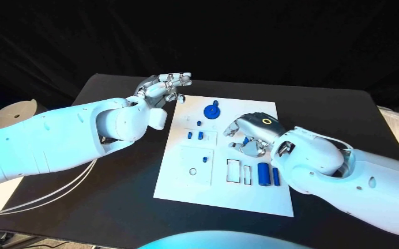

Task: Assemble the parts on the task board

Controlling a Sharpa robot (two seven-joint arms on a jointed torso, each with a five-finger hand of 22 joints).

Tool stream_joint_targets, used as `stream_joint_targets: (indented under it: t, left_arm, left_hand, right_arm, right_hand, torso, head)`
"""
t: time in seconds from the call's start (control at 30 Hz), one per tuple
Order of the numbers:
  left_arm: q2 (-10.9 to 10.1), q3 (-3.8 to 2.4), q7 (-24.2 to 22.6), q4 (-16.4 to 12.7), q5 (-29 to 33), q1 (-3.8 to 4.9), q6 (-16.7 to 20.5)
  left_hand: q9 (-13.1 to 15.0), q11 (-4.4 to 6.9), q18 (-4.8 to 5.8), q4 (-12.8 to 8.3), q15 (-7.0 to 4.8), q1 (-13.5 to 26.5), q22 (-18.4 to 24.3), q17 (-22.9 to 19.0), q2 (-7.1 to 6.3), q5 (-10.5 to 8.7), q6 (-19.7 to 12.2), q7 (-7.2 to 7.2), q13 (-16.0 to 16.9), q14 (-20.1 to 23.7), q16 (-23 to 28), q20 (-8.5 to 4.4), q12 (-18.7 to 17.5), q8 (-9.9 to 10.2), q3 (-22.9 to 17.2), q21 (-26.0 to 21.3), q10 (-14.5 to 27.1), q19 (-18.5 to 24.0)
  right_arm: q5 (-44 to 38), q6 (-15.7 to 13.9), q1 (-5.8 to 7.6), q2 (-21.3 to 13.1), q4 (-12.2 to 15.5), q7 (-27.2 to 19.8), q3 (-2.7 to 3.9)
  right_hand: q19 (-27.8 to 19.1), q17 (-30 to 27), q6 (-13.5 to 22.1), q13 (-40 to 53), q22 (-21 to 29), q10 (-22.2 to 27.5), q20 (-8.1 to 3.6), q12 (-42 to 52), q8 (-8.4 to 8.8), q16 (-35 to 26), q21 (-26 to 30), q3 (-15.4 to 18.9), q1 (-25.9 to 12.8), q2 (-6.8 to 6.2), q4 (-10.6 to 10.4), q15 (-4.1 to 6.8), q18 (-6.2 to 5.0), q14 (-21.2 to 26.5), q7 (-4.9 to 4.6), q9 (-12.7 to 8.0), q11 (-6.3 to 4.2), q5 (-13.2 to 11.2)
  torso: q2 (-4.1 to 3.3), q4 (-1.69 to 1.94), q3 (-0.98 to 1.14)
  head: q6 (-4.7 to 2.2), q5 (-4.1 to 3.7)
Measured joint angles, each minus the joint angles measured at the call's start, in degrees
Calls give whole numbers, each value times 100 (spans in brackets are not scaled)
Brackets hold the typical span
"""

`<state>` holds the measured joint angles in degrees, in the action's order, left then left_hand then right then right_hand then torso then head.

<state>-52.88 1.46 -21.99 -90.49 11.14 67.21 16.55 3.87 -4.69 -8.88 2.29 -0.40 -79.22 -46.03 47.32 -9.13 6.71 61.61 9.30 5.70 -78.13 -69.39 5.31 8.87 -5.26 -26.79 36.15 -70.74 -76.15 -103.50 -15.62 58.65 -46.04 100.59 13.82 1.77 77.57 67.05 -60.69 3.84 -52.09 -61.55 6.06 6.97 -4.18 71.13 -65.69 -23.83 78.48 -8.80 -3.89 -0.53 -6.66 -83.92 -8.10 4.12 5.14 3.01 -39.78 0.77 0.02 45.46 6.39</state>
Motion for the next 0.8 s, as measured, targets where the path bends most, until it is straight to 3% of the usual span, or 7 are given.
stream_joint_targets:
  t: [0.1, 0.13, 0.23, 0.33, 0.53, 0.63, 0.8]
  left_arm:
    - [-5, 0, 3, 0, -1, 0, -3]
    - [-6, 0, 4, 0, -1, 0, -4]
    - [-5, 0, 6, 0, -1, 0, -9]
    - [-1, 0, 9, 1, -2, 0, -17]
    - [6, 0, 14, 14, -2, 0, -32]
    - [12, 0, 16, 20, -2, 0, -39]
    - [16, 1, 21, 26, -2, 0, -45]
  left_hand:
    - [0, 0, 1, 0, 0, 0, 0, 0, 0, 0, 0, 0, 0, 0, 0, 0, 0, 0, 0, 0, 0, 0]
    - [0, 0, 0, 0, 0, 0, 0, 0, 0, 0, 0, 0, 0, 0, 0, 0, 0, 0, 0, 0, 0, 0]
    - [0, 0, 0, 0, 0, 0, 0, 0, 0, 0, 0, 0, 0, 0, 0, 0, 0, 0, 0, 0, 0, 0]
    - [0, 0, 0, 0, 0, 0, -1, 0, 0, 0, 0, 0, -1, 0, 0, 0, 0, 0, 0, 0, 0, 0]
    - [0, 0, 0, 0, 0, 0, 0, 1, 0, 0, 0, 0, -1, 0, 0, 0, 0, 0, 0, 0, 0, 0]
    - [0, 0, 0, 0, 0, 0, -1, 1, 0, 0, 0, 0, -1, 0, 0, 0, 0, 0, 0, 0, 0, 0]
    - [0, 0, 0, 0, 13, 0, 0, 1, 0, 0, 0, 0, 1, 13, 0, 0, 0, 0, 0, 0, 0, 0]
  right_arm:
    - [109, 50, 143, -256, 43, 94, 33]
    - [130, 80, 181, -308, 39, 130, 41]
    - [180, 204, 260, -430, -6, 239, 50]
    - [198, 348, 294, -514, -42, 324, 51]
    - [197, 557, 310, -533, -84, 404, 53]
    - [192, 625, 311, -505, -105, 408, 50]
    - [190, 712, 310, -456, -137, 390, 37]
  right_hand:
    - [0, -11, 117, -37, 34, 185, 0, -106, 54, 0, 0, 194, -120, -120, -60, 22, 0, -5, 117, -24, -35, 0]
    - [18, -18, 207, -38, 61, 343, -37, -182, 56, 0, 19, 370, -187, -188, -127, 118, 0, -8, 154, -35, -66, 0]
    - [19, -56, 402, -18, 102, 617, -208, -268, 56, 0, 56, 1022, -138, -158, -328, 260, 1, -11, 224, -35, -162, 0]
    - [28, -96, 450, -18, 102, 671, -218, -268, 56, 0, 77, 1432, 90, -130, -495, 281, 1, 10, 270, -35, -198, 0]
    - [54, -115, 425, -1, 48, 560, -235, -170, 56, 0, 77, 1506, 284, 23, -560, 280, 1, 10, 294, -27, -191, 0]
    - [73, -104, 419, -1, 22, 546, -215, -148, 56, 0, 73, 1506, 329, 20, -559, 280, 1, 10, 288, -27, -178, 0]
    - [134, -53, 254, 12, -71, 257, -154, 9, 30, 44, -5, 1483, 433, 125, -582, 194, 1, -10, 236, -14, -165, 0]
  torso:
    - [3, -9, 0]
    - [4, -14, 0]
    - [10, -25, 1]
    - [14, -31, 1]
    - [18, -37, 4]
    - [18, -37, 3]
    - [16, -33, 1]
  head:
    - [-16, -24]
    - [-27, -31]
    - [-52, -43]
    - [-62, -48]
    - [-67, -44]
    - [-79, -44]
    - [-83, -38]
